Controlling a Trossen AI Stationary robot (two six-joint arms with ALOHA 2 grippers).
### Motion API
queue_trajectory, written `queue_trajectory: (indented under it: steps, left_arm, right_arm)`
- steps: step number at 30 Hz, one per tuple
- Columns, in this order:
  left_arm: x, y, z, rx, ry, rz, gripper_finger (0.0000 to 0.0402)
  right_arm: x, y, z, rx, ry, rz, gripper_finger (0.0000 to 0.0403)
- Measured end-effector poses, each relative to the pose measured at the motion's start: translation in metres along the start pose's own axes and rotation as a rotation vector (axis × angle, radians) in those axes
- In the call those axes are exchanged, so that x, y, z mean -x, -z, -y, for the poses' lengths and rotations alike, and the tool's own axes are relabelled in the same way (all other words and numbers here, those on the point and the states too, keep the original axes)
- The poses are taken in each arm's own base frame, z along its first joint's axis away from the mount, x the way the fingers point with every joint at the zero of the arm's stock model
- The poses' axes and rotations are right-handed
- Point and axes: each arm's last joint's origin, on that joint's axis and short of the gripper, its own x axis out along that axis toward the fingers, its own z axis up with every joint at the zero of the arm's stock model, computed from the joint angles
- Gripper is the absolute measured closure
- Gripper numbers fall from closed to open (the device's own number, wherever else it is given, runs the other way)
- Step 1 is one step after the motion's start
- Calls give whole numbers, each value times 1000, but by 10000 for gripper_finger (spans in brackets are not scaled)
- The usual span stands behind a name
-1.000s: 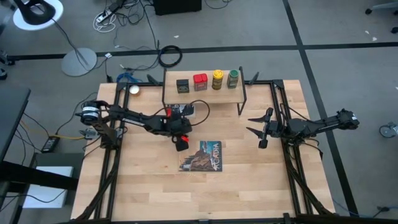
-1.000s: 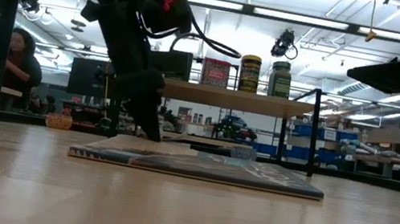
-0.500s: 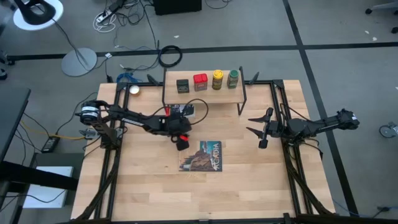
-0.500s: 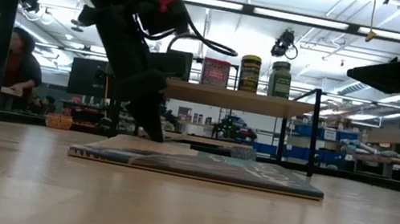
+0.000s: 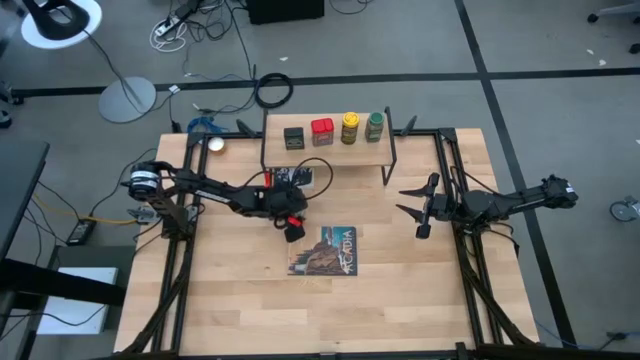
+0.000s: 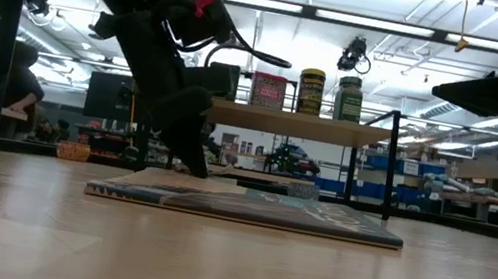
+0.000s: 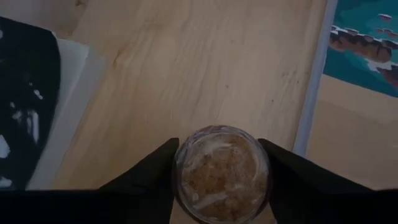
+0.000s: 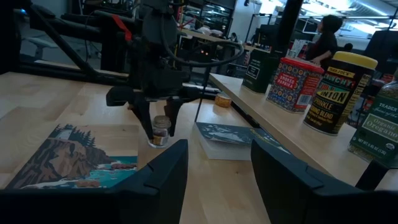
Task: Shelf spices
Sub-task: Remove the brown seasoning bottle from the shelf, then remove the black seasoning can from the shelf
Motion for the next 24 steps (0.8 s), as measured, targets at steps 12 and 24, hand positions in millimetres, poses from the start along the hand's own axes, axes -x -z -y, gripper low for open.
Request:
queue_trajectory:
  steps: [12, 24]
  left_arm:
    - [0, 0, 1, 56, 17, -8, 106]
    - [36, -21, -3, 97, 7, 156, 108]
  right_arm:
    - [0, 0, 0, 0, 1, 0, 227]
    - [0, 0, 0, 0, 0, 1, 227]
